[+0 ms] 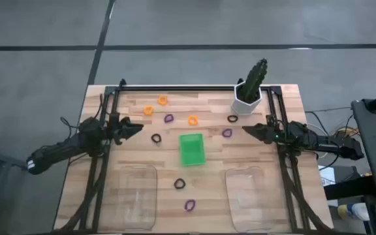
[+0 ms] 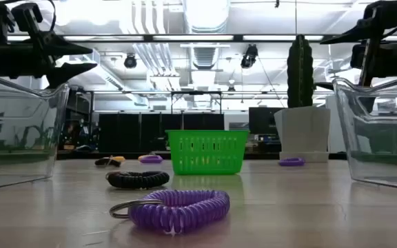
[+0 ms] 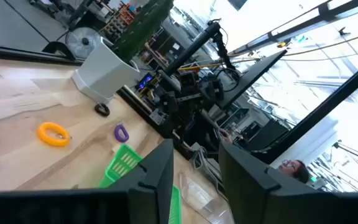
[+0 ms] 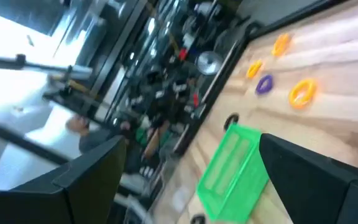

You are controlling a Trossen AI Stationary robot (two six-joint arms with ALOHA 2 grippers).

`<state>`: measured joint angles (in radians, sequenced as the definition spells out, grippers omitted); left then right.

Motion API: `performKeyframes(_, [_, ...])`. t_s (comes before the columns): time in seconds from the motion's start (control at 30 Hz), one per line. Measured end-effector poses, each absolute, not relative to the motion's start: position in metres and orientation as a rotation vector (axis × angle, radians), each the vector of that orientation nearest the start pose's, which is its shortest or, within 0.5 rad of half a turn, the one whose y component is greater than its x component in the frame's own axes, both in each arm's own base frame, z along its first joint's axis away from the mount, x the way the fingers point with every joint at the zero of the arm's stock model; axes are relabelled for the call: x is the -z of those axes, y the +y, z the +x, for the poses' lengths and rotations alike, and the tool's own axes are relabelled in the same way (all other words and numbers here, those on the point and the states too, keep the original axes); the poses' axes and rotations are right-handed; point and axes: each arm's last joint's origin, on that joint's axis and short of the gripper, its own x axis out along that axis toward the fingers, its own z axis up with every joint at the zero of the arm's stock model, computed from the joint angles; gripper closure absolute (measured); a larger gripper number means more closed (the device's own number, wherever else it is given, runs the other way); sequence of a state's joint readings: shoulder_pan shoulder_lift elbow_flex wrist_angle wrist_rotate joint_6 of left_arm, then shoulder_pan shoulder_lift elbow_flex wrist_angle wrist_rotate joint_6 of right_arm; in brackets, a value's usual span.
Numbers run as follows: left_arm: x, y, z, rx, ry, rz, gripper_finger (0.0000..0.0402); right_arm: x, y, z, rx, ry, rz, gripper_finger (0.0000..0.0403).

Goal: Sort spring keychains
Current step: Put the middle purple spring keychain into the right transparent bin

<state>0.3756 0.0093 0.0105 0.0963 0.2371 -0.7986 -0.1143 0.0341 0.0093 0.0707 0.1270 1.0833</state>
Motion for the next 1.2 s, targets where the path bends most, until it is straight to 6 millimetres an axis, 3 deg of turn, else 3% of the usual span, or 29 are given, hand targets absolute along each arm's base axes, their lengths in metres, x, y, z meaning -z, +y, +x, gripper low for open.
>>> performKeyframes(0.27, [-0.175, 0.029, 0.092, -0.105, -0.148, -0.767, 0.028, -0.171, -0.019, 0.097, 0.294, -0.274, 1.222, 0.0039])
performKeyframes(0.57, [-0.175, 0.03, 0.092, -0.114, -0.152, -0.772, 0.028, -0.173, -0.019, 0.096, 0.31, -0.282, 1.115, 0.0039])
performKeyframes(0.77, [-0.175, 0.03, 0.092, -0.103, -0.163, -0.929, 0.028, -0.182, -0.021, 0.095, 0.281, -0.405, 1.226, 0.0039])
performKeyframes(0.93, [-0.175, 0.03, 0.092, -0.104, -0.174, -1.027, 0.028, -0.194, -0.019, 0.096, 0.192, -0.468, 1.214, 0.0039])
performKeyframes(1.07, [-0.175, 0.03, 0.092, -0.105, -0.174, -1.025, 0.028, -0.213, -0.018, 0.102, 0.211, -0.345, 1.177, 0.0039])
performKeyframes(1.2, [-0.175, 0.03, 0.092, -0.105, -0.174, -1.025, 0.028, -0.235, -0.018, 0.118, 0.327, -0.039, 1.097, 0.0039])
